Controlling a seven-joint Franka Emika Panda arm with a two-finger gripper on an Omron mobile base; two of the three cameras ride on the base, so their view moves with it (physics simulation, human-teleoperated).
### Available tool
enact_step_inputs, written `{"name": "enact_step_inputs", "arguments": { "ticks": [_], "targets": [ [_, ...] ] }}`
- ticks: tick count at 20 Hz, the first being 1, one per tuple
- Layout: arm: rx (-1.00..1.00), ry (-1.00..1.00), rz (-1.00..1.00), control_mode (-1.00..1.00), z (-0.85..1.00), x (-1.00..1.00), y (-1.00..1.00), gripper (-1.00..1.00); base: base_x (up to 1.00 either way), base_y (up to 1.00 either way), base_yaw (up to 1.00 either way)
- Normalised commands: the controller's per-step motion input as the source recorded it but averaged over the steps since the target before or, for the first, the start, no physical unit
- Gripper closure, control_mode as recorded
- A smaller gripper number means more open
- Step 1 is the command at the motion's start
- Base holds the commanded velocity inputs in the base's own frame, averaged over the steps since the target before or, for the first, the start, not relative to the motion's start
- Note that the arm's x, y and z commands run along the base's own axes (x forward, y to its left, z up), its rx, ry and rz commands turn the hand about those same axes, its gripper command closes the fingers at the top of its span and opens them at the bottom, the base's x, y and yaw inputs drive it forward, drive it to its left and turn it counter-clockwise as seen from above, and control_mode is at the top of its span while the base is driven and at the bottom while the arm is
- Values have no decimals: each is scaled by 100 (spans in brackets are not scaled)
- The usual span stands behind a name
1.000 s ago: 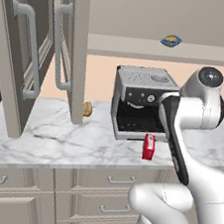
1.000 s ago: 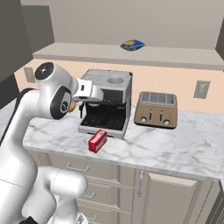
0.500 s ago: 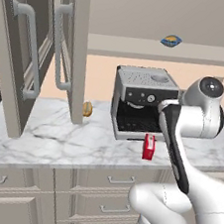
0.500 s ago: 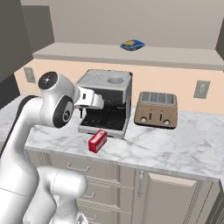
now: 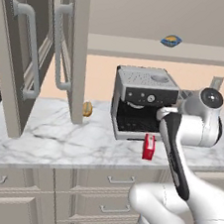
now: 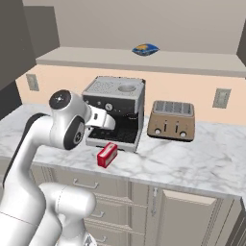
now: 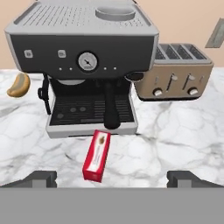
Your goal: Pick the yogurt and boxed food from the counter and place them in the cabinets closest to them.
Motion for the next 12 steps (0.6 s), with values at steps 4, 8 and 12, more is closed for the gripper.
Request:
{"name": "enact_step_inputs", "arguments": {
  "ticks": [4,8,12],
  "targets": [
    [6,0,0,-100,-39,0,0,-100,0,0,0],
    [4,1,0,-100,-36,0,0,-100,0,0,0],
    [4,2,0,-100,-31,2,3,-100,0,0,0]
  ]
}}
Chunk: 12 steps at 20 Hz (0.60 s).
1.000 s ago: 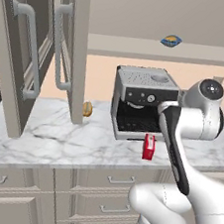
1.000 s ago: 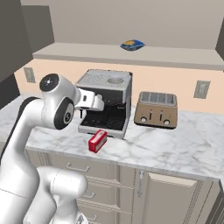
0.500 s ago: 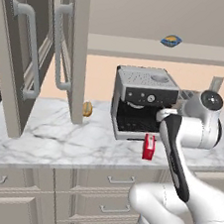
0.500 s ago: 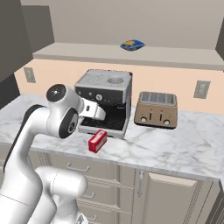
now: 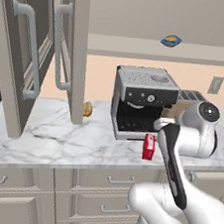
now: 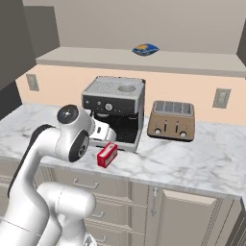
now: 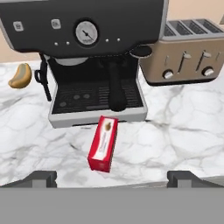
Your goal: Pick the yogurt and boxed food from the counter and place them in the cabinets closest to them.
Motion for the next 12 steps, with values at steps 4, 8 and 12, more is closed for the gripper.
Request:
{"name": "enact_step_inputs", "arguments": {
  "ticks": [4,8,12],
  "targets": [
    [3,4,0,-100,-28,5,6,-100,0,0,0],
    [0,4,0,-100,-12,4,5,-100,0,0,0],
    [0,1,0,-100,0,0,1,-100,0,0,0]
  ]
}}
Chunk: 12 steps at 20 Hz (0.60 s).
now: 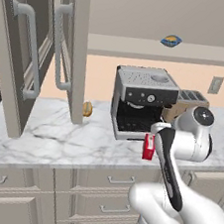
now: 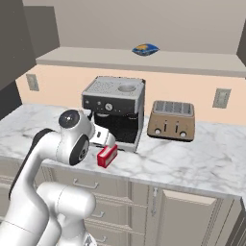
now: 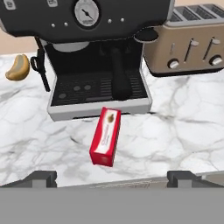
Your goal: Pick the yogurt and boxed food from the counter and place them in the cabinets closest to them.
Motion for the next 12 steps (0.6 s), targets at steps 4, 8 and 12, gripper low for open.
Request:
{"name": "enact_step_inputs", "arguments": {
  "ticks": [4,8,12],
  "targets": [
    [0,23,0,-100,-7,11,2,-100,0,0,0],
    [0,22,0,-100,-4,6,3,-100,0,0,0],
    [0,12,0,-100,-1,1,4,-100,0,0,0]
  ]
}}
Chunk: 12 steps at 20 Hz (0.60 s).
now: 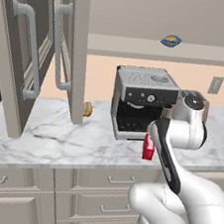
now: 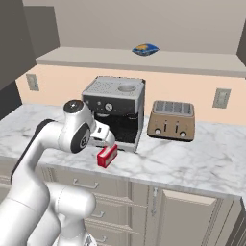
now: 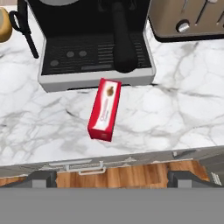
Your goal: Pick the yogurt and boxed food from the counter and place them in the cabinets closest to them.
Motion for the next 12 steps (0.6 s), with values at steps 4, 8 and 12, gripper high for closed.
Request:
{"name": "enact_step_inputs", "arguments": {
  "ticks": [4,8,12],
  "targets": [
    [0,1,0,-100,0,0,2,-100,0,0,0],
    [0,0,0,-100,-9,4,4,-100,0,0,0],
    [0,0,0,-100,-26,10,10,-100,0,0,0]
  ]
}}
